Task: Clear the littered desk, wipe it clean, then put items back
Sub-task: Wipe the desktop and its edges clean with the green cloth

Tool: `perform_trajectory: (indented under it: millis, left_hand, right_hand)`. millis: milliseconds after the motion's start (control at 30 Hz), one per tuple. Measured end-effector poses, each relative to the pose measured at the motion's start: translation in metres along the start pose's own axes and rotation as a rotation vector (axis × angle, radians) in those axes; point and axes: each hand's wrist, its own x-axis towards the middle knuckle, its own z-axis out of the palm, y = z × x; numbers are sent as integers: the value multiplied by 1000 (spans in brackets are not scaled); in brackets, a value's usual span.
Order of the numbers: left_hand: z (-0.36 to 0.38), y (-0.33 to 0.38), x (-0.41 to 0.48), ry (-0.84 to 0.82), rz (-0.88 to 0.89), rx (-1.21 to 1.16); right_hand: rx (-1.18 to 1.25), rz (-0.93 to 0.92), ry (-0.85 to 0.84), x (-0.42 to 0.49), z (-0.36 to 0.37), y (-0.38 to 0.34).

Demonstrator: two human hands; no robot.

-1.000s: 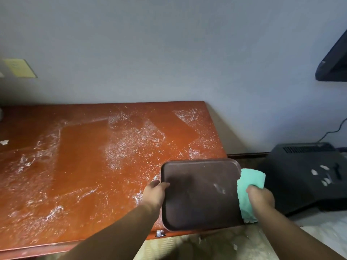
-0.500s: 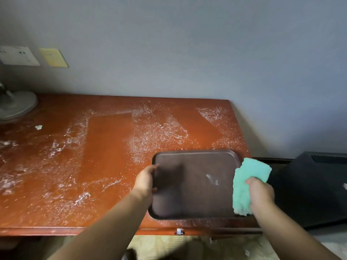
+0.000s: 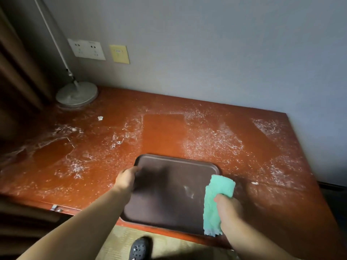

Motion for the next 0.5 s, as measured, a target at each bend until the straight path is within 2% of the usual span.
perform_trajectory:
  millis: [67,167,233,300,400,467,500]
  left_hand:
    - [-8,-1,12,-17,15,97]
    - [-19,10,12,-25,86,537]
    - [-29,23,21,6,150,706]
    - [-43,40,37,46,171,727]
    - [-70,69,63,88,189,640]
    - [-86,87,78,113,210,634]
    - [-94,95,86,121,226,645]
  right_hand:
    - [-79,0,47,-8,11,-3]
    - [-248,-34,91,-21,22,-13]
    - [-326,-72,86,-31,31,-23]
    - [-223,-103,32,-41,44,-35]
    - [-7,-91,-200,-56,70,-57]
    - [-29,-89,-333,-54,91,-62]
    - [-95,-120,-333,-54,100,-61]
